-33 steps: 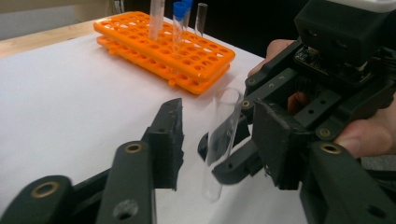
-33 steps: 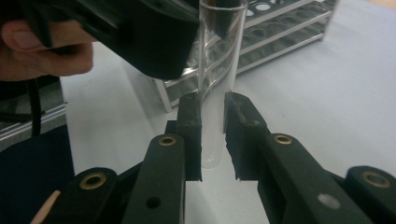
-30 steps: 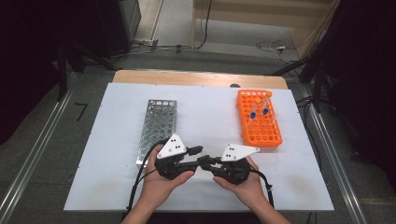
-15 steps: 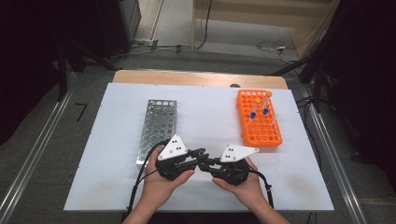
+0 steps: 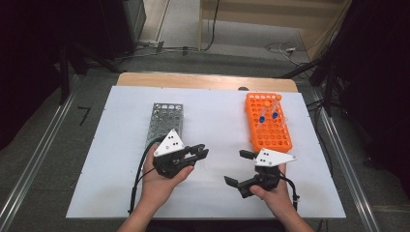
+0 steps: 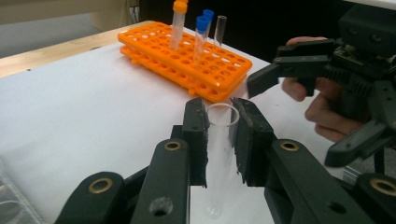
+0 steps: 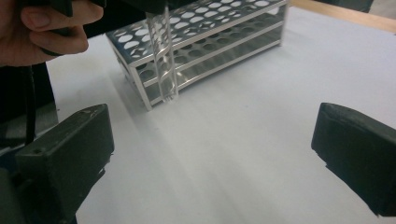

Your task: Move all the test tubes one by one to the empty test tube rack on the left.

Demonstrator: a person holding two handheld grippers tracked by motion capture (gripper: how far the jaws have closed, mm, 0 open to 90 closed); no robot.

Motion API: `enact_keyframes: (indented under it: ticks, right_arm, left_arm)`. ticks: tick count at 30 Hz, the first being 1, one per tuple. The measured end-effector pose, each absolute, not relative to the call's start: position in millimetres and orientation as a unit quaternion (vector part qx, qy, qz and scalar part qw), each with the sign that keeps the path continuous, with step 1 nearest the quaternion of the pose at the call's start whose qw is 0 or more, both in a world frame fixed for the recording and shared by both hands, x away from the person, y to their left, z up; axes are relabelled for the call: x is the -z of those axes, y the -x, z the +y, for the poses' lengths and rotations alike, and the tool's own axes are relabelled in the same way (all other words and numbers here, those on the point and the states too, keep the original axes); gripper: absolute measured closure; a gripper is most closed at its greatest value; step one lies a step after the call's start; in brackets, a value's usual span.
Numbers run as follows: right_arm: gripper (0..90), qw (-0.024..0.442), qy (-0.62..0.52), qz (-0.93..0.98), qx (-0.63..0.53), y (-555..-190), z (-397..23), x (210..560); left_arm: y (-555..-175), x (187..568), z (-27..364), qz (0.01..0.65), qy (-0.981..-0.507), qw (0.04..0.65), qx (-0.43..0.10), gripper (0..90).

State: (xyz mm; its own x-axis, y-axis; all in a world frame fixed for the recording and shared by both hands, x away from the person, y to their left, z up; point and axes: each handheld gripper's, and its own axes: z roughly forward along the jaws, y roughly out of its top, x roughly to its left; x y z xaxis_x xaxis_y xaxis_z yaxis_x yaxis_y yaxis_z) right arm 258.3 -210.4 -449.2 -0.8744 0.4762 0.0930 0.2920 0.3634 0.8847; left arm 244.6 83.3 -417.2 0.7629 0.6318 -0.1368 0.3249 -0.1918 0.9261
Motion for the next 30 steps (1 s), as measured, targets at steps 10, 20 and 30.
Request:
enact_keyframes:
  ticks: [10, 20, 30]
  right_arm:
    - [0.0, 0.124, -0.260, 0.803, -0.522, -254.4, -259.9, 452.5]
    - [0.0, 0.150, -0.289, 0.788, -0.522, -248.4, -297.6, 458.1]
    - [0.0, 0.151, -0.306, 0.780, -0.525, -243.9, -319.0, 459.4]
  left_arm:
    - [-262.7, 401.2, 98.9, 0.323, -0.755, 0.546, -0.165, 76.3]
    - [-285.2, 391.9, 120.5, 0.342, -0.742, 0.548, -0.182, 76.3]
    - [-309.6, 391.2, 145.2, 0.375, -0.721, 0.548, -0.201, 76.3]
